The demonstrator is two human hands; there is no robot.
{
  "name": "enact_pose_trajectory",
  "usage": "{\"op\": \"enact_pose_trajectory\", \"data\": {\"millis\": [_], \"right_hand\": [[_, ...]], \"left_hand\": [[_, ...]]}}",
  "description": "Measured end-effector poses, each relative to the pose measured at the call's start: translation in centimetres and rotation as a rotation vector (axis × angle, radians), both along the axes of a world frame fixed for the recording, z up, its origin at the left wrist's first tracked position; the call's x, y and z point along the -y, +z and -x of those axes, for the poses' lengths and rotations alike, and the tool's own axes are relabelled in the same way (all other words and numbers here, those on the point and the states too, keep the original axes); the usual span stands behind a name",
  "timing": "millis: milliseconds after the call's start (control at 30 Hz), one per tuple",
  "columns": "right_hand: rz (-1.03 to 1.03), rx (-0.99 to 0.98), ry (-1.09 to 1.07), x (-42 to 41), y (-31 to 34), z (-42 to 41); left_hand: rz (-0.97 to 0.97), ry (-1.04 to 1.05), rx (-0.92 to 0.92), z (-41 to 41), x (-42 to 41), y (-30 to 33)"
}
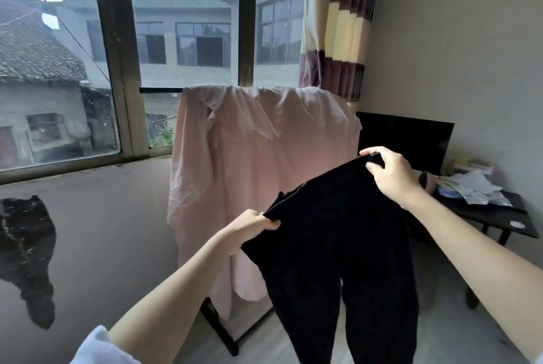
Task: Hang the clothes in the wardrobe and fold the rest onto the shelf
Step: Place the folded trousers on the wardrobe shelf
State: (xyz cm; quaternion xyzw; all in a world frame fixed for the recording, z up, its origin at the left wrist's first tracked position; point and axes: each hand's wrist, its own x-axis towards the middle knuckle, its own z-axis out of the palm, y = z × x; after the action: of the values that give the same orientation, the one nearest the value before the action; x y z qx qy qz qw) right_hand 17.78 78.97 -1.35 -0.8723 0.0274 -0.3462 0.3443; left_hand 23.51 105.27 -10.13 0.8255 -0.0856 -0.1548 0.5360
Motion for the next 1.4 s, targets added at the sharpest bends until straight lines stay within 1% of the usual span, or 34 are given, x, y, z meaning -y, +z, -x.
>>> {"op": "enact_pose_trajectory", "data": {"millis": [67,100,167,233,300,400,500,600,733,833,900,933,967,1033,1067,1167,1233,1300,1333,1400], "right_hand": [[0.046,-0.029,-0.099,-0.1,-1.1,0.1],[0.046,-0.048,-0.114,-0.6,-1.7,0.1],[0.005,-0.1,-0.071,-1.9,-2.9,0.2],[-0.096,-0.137,0.024,-3.8,-4.2,0.4],[-0.238,-0.145,0.123,-5.7,-5.4,0.9],[-0.459,-0.164,0.256,-8.7,-6.3,1.6],[-0.558,-0.18,0.357,-11.3,-6.9,2.2],[-0.542,-0.169,0.439,-13.5,-6.8,2.5],[-0.424,-0.167,0.579,-17.2,-6.9,2.5],[-0.396,-0.177,0.739,-19.9,-7.8,2.5],[-0.358,-0.258,0.916,-21.4,-8.5,2.6],[-0.298,-0.317,0.989,-22.0,-8.8,2.6],[-0.206,-0.359,1.01,-22.4,-9.2,2.5],[-0.062,-0.391,1.011,-23.9,-9.7,1.9],[-0.047,-0.382,1.003,-24.8,-9.9,1.7],[-0.15,-0.253,1.014,-27.2,-10.1,1.2],[-0.248,-0.196,1.018,-27.9,-9.7,0.7],[-0.336,-0.189,1.024,-28.4,-9.1,-0.1],[-0.358,-0.19,1.024,-28.6,-8.9,-0.5],[-0.366,-0.197,1.041,-28.8,-8.4,-1.1]], "left_hand": [[0.123,0.04,-0.088,0.3,0.6,0.8],[0.198,0.04,-0.142,0.7,1.0,1.1],[0.312,0.019,-0.231,1.4,1.7,1.6],[0.357,0.021,-0.287,2.1,2.0,1.9],[0.377,0.034,-0.324,2.7,1.8,2.1],[0.415,0.06,-0.335,3.4,0.9,2.1],[0.446,0.103,-0.331,4.0,-0.8,2.2],[0.423,0.131,-0.298,4.6,-2.7,2.5],[0.405,0.156,-0.3,5.8,-6.5,2.9],[0.475,0.254,-0.295,6.6,-9.3,2.7],[0.519,0.335,-0.294,7.0,-11.1,2.3],[0.536,0.367,-0.296,7.1,-12.0,2.1],[0.55,0.385,-0.309,7.3,-12.6,2.0],[0.562,0.432,-0.323,7.9,-14.3,2.0],[0.565,0.447,-0.328,8.1,-15.1,2.0],[0.571,0.477,-0.334,9.2,-17.0,2.4],[0.509,0.442,-0.351,10.2,-18.1,2.9],[0.345,0.421,-0.264,11.5,-19.6,3.7],[0.267,0.464,-0.152,12.1,-20.4,4.0],[0.105,0.655,0.181,13.6,-22.0,4.5]]}}
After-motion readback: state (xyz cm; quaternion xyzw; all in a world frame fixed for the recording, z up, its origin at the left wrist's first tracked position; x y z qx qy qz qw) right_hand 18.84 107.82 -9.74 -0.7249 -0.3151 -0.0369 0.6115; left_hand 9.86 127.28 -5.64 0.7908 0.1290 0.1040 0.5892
